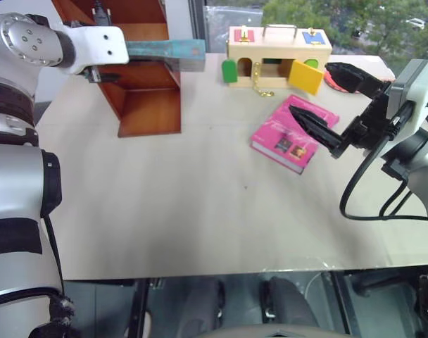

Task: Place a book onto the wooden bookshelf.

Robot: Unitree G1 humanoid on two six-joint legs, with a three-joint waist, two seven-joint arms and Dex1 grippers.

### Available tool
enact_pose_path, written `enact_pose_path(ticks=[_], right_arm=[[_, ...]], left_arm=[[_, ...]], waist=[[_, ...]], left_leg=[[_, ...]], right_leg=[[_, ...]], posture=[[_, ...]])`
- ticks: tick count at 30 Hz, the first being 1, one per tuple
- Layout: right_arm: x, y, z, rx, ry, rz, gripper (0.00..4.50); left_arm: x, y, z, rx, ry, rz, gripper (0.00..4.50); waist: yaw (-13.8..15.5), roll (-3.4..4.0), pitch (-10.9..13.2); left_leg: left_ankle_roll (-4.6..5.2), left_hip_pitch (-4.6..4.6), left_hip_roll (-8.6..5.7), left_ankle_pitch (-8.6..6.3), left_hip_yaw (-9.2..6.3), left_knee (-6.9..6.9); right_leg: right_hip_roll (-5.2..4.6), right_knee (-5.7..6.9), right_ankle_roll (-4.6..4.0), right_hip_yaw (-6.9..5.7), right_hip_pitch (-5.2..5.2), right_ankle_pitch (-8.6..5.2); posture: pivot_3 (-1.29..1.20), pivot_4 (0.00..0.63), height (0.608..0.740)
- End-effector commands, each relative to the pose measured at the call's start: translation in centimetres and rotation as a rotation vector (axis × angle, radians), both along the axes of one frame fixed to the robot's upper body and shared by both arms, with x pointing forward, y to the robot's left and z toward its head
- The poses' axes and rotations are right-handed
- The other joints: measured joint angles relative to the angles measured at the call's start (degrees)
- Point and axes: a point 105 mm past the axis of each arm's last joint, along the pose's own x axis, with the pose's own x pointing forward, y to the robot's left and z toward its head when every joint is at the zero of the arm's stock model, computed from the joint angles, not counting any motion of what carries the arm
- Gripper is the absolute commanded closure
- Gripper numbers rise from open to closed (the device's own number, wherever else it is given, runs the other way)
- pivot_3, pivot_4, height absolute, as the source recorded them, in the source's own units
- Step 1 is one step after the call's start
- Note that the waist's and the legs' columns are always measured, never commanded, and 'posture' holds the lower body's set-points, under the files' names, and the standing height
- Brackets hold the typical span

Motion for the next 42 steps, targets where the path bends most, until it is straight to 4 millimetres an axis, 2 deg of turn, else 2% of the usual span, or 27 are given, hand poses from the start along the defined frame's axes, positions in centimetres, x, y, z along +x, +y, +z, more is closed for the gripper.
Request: enact_pose_path(ticks=[1,6,10,13,15,17,20,21,23,25,28,31,36,38,42], right_arm=[[-0.4,-0.1,1.2,0.019,-0.046,0.015,0.00],[0.0,-0.1,1.2,0.025,-0.037,0.032,0.00],[0.3,0.0,1.1,0.031,-0.021,0.048,0.00],[0.6,-0.2,0.8,0.029,-0.004,0.045,0.00],[0.9,-0.2,0.2,0.016,0.015,0.037,0.00],[1.4,-0.4,-0.6,0.000,0.042,0.009,0.00],[2.6,-1.0,-2.7,-0.040,0.116,-0.083,0.00],[3.1,-1.4,-3.5,-0.039,0.143,-0.132,0.00],[3.6,-2.0,-4.6,-0.036,0.177,-0.183,0.00],[3.7,-2.4,-6.0,-0.034,0.210,-0.218,0.00],[3.3,-3.5,-8.6,-0.063,0.264,-0.272,0.00],[2.7,-5.5,-11.3,-0.092,0.317,-0.362,0.00],[-0.7,-9.4,-15.3,-0.175,0.417,-0.468,0.00],[-2.1,-10.8,-16.1,-0.182,0.447,-0.508,0.00],[-3.7,-12.4,-16.3,-0.167,0.466,-0.566,0.00]], left_arm=[[-1.1,-0.1,2.2,-0.033,-0.101,-0.069,0.07],[-3.0,-1.7,3.5,-0.106,-0.172,-0.274,0.07],[-5.4,-3.8,4.5,-0.302,-0.180,-0.490,0.07],[-7.8,-6.9,6.1,-0.601,-0.169,-0.687,0.07],[-9.1,-9.4,5.8,-0.825,-0.110,-0.775,0.07],[-9.6,-11.8,4.1,-1.021,-0.042,-0.802,0.07],[-9.6,-15.1,-0.3,-1.278,0.051,-0.757,0.07],[-9.4,-16.1,-2.3,-1.335,0.096,-0.729,0.07],[-9.1,-17.4,-5.0,-1.459,0.160,-0.670,0.07],[-8.5,-18.1,-7.9,-1.505,0.198,-0.592,0.07],[-7.3,-17.5,-11.2,-1.515,0.167,-0.436,0.07],[-7.3,-16.3,-13.8,-1.449,0.160,-0.368,0.07],[-8.5,-12.9,-17.2,-1.390,0.207,-0.269,0.07],[-9.1,-11.3,-17.7,-1.377,0.204,-0.230,0.07],[-10.1,-9.3,-18.3,-1.342,0.216,-0.182,0.07]], waist=[[0.02,0.00,0.00],[0.15,0.00,0.00],[0.14,0.00,0.00],[0.09,0.01,-0.01],[0.02,0.02,-0.01],[-0.02,0.04,-0.03],[0.14,0.19,-0.15],[0.12,0.20,-0.15],[0.21,0.22,-0.17],[0.28,0.21,-0.16],[0.34,0.21,-0.16],[0.30,0.23,-0.18],[0.48,0.29,-0.21],[0.56,0.30,-0.22],[0.51,0.33,-0.24]], left_leg=[[-0.14,-0.03,-0.02,0.08,0.01,-0.01],[-0.07,-0.37,-0.06,0.04,-0.03,-0.04],[-0.08,-0.69,-0.07,0.04,-0.15,0.01],[-0.08,-0.70,-0.08,0.04,-0.20,0.04],[-0.08,-0.72,-0.07,0.04,-0.30,0.12],[-0.08,-0.66,-0.06,0.04,-0.33,0.16],[-0.08,-0.46,-0.07,0.04,-0.39,0.24],[-0.08,-0.48,-0.07,0.04,-0.41,0.26],[-0.09,-0.23,-0.07,0.05,-0.36,0.26],[-0.09,-0.02,-0.07,0.04,-0.25,0.23],[-0.10,0.13,-0.08,0.05,-0.15,0.13],[-0.14,0.21,-0.08,0.08,-0.09,0.03],[-0.15,0.23,-0.08,0.08,0.02,0.00],[-0.14,0.25,-0.07,0.07,0.01,-0.01],[0.07,0.33,-0.04,-0.05,-0.01,-0.01]], right_leg=[[-0.03,-0.11,0.00,0.00,0.01,0.00],[-0.15,-0.50,0.02,-0.13,-0.10,0.01],[-0.29,-0.52,0.02,-0.26,-0.31,0.01],[-0.43,-0.50,0.02,-0.29,-0.30,0.01],[-0.41,-0.51,0.02,-0.34,-0.25,0.02],[-0.46,-0.50,0.04,-0.30,-0.18,0.03],[-0.51,-0.41,0.07,-0.10,0.04,0.05],[-0.47,-0.42,0.07,-0.13,0.06,0.06],[-0.44,-0.34,0.10,-0.03,0.24,0.08],[-0.43,-0.25,0.10,0.07,0.38,0.08],[-0.36,-0.12,0.09,0.18,0.34,0.08],[-0.30,-0.08,0.08,0.29,0.31,0.08],[-0.30,-0.11,0.08,0.40,0.29,0.08],[-0.33,-0.15,0.08,0.40,0.32,0.08],[-0.35,-0.12,0.08,0.39,0.38,0.08]], posture=[[0.00,0.150,0.740],[0.00,0.150,0.740],[0.00,0.150,0.740],[0.00,0.150,0.740],[0.00,0.150,0.740],[0.00,0.150,0.740],[0.00,0.150,0.740],[0.00,0.150,0.740],[0.00,0.150,0.740],[0.00,0.150,0.740],[0.00,0.150,0.740],[0.00,0.150,0.740],[0.00,0.150,0.740],[0.00,0.150,0.740],[0.00,0.150,0.740]])
